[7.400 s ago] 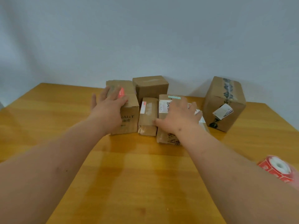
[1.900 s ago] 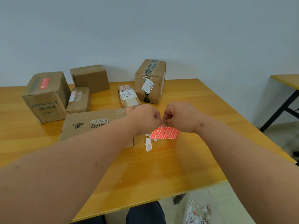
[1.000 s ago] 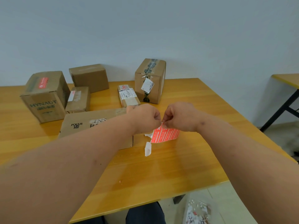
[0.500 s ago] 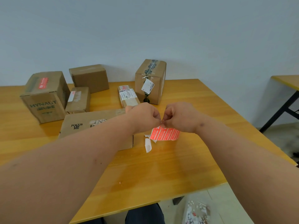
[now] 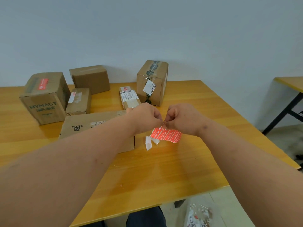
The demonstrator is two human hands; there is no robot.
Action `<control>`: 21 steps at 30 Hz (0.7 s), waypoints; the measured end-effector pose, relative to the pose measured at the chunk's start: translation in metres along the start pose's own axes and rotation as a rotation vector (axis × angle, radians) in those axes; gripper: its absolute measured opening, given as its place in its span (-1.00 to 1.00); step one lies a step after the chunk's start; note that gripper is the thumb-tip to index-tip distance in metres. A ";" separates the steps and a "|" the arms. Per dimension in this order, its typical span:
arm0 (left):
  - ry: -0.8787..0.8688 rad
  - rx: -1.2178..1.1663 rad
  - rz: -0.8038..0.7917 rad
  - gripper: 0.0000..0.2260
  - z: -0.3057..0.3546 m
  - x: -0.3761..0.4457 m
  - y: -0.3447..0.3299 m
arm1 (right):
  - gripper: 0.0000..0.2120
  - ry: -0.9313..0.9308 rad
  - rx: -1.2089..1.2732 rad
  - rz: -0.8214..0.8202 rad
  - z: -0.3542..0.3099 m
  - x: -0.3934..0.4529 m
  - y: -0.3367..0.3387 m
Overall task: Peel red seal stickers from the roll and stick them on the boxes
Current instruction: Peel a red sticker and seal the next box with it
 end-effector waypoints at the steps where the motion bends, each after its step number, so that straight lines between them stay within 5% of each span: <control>1: 0.001 -0.008 -0.003 -0.85 0.000 0.000 0.000 | -0.75 0.002 0.003 0.003 0.000 0.000 0.000; 21: -0.041 0.015 -0.140 -0.84 -0.004 0.002 0.002 | -0.94 -0.046 -0.086 -0.042 0.009 0.002 -0.001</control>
Point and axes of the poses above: each hand's wrist, its own x-axis towards the middle knuckle, its own y-axis out of the back of the hand, z = x × y, the point moved 4 cm from there along x, towards the middle knuckle, and after that the axes turned 7 degrees about -y, right-handed, at the moved point
